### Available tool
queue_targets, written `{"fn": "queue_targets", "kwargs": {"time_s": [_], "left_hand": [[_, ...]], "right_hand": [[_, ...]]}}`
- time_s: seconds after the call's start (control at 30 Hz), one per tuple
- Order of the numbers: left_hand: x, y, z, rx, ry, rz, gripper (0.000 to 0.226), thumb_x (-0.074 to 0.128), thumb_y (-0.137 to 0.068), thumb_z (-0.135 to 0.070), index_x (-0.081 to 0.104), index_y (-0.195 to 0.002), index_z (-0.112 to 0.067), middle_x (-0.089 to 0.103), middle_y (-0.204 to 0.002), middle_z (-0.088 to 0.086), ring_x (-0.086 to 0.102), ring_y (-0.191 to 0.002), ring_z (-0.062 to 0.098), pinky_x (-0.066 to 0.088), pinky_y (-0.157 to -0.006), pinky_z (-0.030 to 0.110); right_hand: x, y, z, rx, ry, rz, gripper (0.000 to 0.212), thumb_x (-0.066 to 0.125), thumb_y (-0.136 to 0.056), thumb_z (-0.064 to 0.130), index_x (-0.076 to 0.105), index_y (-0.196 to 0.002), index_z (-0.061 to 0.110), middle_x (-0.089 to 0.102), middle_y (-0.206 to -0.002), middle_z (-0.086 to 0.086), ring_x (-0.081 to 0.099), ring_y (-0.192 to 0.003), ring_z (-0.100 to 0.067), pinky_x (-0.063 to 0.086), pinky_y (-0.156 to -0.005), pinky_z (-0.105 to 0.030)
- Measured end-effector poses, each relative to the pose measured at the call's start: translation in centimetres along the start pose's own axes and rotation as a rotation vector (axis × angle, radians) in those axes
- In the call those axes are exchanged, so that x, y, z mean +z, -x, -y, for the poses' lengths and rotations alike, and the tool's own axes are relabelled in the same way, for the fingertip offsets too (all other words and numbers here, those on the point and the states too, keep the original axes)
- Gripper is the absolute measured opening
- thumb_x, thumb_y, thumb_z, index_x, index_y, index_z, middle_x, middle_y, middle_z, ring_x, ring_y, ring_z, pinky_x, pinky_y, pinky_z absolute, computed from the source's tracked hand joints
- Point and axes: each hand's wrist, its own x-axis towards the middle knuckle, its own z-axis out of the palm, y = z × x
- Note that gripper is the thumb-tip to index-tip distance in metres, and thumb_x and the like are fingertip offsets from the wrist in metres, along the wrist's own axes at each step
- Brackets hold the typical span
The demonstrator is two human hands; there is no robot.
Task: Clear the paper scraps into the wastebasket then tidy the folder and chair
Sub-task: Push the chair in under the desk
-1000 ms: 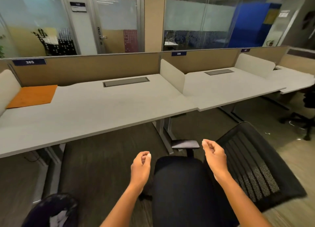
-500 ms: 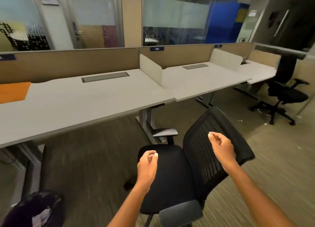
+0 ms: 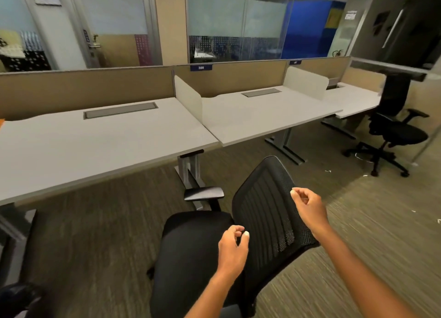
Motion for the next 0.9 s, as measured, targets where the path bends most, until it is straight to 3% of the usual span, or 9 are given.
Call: {"fn": "queue_targets", "kwargs": {"time_s": [0.1,0.23,0.4,0.47,0.6,0.77,0.9], "left_hand": [[7.3,-1.7,-0.8,0.016,-0.109,0.056,0.036,0.059,-0.091,-0.034,0.054,-0.125,-0.021,0.053,-0.121,-0.005,0.05,-0.116,0.01,0.041,-0.106,0.03],[15.1,-3.6,-3.1,0.005,-0.174,0.103,0.068,0.059,-0.087,-0.047,0.036,-0.142,-0.016,0.04,-0.137,0.0,0.038,-0.132,0.016,0.03,-0.11,0.024],[20.9,-5.7,-4.9,-0.062,-0.309,0.126,0.1,0.061,-0.076,-0.057,0.012,-0.152,-0.015,0.024,-0.149,0.009,0.026,-0.139,0.027,0.029,-0.115,0.032],[21.9,-6.1,-5.0,-0.1,-0.359,0.123,0.101,0.061,-0.076,-0.054,0.009,-0.153,-0.016,0.018,-0.153,0.012,0.02,-0.143,0.031,0.027,-0.116,0.036],[22.0,-6.9,-4.7,-0.07,-0.399,0.08,0.103,0.059,-0.069,-0.053,0.01,-0.152,-0.016,0.022,-0.153,0.009,0.022,-0.142,0.027,0.029,-0.116,0.034],[20.5,-7.6,-4.3,-0.047,-0.362,0.095,0.107,0.059,-0.064,-0.056,0.012,-0.153,-0.017,0.024,-0.155,0.005,0.022,-0.144,0.021,0.026,-0.117,0.03],[18.4,-7.9,-4.2,-0.045,-0.37,0.132,0.109,0.062,-0.063,-0.055,0.014,-0.152,-0.015,0.028,-0.153,0.003,0.025,-0.143,0.02,0.027,-0.117,0.029]], "right_hand": [[-1.2,-4.4,-2.8,-0.007,0.038,0.033,0.021,0.06,-0.091,0.03,0.067,-0.107,0.019,0.068,-0.091,0.005,0.062,-0.083,-0.01,0.047,-0.073,-0.027],[-1.9,-9.4,-6.4,0.017,0.066,0.118,0.024,0.062,-0.09,0.024,0.067,-0.11,0.012,0.071,-0.098,-0.003,0.064,-0.087,-0.015,0.051,-0.083,-0.03],[-1.5,-13.7,-9.6,0.066,0.088,0.303,0.039,0.068,-0.086,0.018,0.062,-0.122,0.003,0.068,-0.117,-0.01,0.067,-0.102,-0.021,0.049,-0.1,-0.039],[-0.9,-14.5,-10.3,0.074,0.114,0.337,0.041,0.069,-0.084,0.017,0.062,-0.122,0.004,0.069,-0.117,-0.011,0.068,-0.1,-0.022,0.05,-0.099,-0.042],[-0.4,-15.0,-10.1,0.076,0.107,0.294,0.035,0.071,-0.082,0.008,0.066,-0.116,0.002,0.071,-0.11,-0.011,0.068,-0.095,-0.02,0.05,-0.093,-0.029],[0.3,-14.9,-10.1,0.072,0.085,0.275,0.034,0.076,-0.078,0.013,0.07,-0.11,0.005,0.073,-0.108,-0.01,0.069,-0.099,-0.019,0.052,-0.097,-0.039],[1.5,-14.4,-9.2,0.039,0.088,0.238,0.034,0.077,-0.077,0.015,0.071,-0.109,0.006,0.074,-0.105,-0.009,0.07,-0.095,-0.019,0.052,-0.092,-0.034]]}}
